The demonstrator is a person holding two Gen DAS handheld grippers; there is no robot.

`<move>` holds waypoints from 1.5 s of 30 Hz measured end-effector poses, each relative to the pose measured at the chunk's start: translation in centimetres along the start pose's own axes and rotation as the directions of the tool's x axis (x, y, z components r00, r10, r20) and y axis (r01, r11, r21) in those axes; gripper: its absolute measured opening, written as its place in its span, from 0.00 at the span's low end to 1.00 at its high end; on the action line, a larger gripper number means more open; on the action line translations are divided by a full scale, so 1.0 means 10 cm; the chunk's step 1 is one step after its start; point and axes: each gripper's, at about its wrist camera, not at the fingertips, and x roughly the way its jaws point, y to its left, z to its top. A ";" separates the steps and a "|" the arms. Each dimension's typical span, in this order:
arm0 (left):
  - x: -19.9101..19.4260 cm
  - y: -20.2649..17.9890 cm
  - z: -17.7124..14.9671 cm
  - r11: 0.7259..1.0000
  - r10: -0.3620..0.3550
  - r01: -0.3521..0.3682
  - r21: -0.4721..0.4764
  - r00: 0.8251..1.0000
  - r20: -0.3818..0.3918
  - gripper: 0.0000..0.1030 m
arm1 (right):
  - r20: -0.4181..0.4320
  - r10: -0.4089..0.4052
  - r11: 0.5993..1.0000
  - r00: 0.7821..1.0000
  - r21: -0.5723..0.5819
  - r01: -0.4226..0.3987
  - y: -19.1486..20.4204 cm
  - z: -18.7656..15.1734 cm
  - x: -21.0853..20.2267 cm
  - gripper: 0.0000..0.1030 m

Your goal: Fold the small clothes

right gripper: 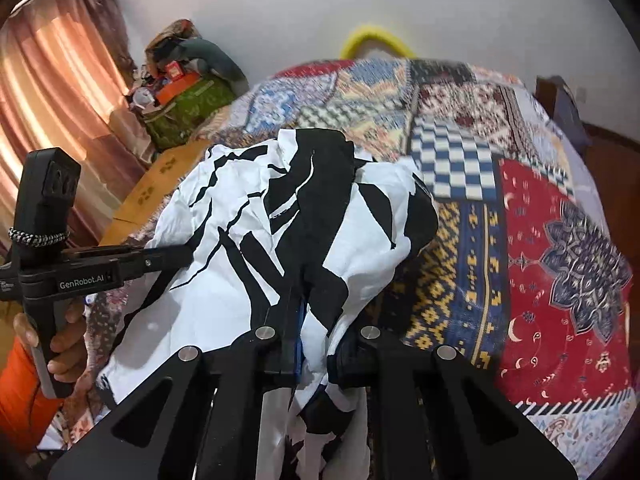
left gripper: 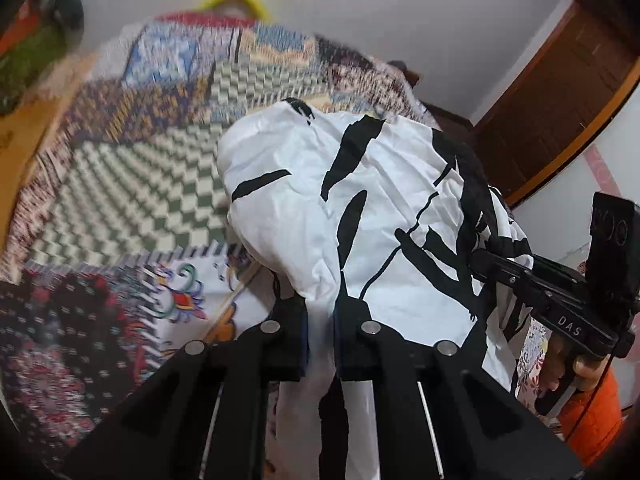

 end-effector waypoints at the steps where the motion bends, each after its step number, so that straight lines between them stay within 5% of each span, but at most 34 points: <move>1: -0.11 -0.02 0.00 1.000 0.014 -0.014 0.015 1.000 0.024 0.09 | 0.008 0.001 1.000 1.000 -0.004 -0.001 0.05 0.03 -0.02 0.09; 10: -1.01 0.10 -0.02 0.993 0.108 -0.117 0.033 0.976 0.188 0.09 | 0.110 0.056 0.996 0.992 -0.074 -0.048 0.71 0.33 -0.29 0.09; 20: -1.50 0.80 -0.17 0.982 0.191 -0.186 -0.042 0.961 0.199 0.09 | 0.078 0.140 0.983 0.987 -0.129 -0.129 1.42 0.44 0.08 0.09; 27: -1.26 1.42 -0.38 0.972 0.216 -0.206 -0.115 0.973 0.084 0.09 | -0.054 0.148 0.979 0.987 -0.130 -0.154 1.69 0.36 0.76 0.09; 36: -0.45 1.94 -0.66 0.960 0.203 -0.218 -0.177 0.974 -0.098 0.11 | -0.224 0.089 0.987 0.970 -0.114 -0.117 1.65 0.18 1.50 0.10; 45: -0.46 2.04 -0.78 0.942 0.279 -0.290 -0.170 0.957 -0.084 0.43 | -0.265 0.061 0.987 0.962 -0.124 -0.097 1.59 0.09 1.52 0.21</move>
